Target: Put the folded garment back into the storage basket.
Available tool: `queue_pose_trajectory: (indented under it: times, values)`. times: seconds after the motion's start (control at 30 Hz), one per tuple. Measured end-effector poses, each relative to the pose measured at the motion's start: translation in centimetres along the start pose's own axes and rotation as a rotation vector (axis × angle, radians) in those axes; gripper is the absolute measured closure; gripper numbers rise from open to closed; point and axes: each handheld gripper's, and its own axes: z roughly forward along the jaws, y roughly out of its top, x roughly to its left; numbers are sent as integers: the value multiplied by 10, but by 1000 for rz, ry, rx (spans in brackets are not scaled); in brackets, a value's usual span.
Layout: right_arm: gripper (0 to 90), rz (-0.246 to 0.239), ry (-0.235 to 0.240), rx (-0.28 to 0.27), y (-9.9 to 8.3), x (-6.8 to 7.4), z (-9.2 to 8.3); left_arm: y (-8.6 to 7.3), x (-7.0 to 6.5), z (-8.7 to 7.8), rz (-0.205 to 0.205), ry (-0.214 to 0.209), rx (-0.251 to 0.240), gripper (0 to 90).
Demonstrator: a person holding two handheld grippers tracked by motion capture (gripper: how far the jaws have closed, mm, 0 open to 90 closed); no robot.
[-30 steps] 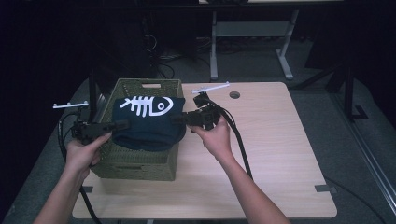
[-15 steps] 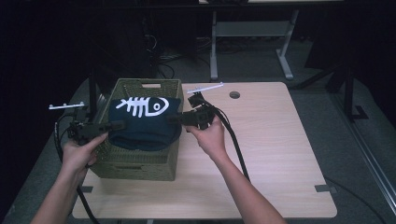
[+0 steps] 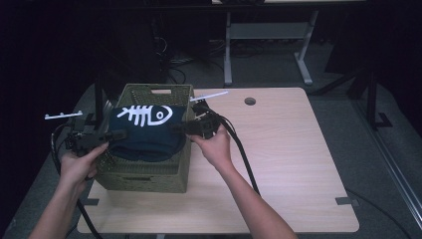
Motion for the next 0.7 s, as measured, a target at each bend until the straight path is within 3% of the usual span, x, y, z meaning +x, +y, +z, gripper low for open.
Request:
queue_pose_trajectory:
  times: [0.7]
  values:
    - [698,7,-18,23,-1,-1,26,-4,20,-2,-47,43,7,569]
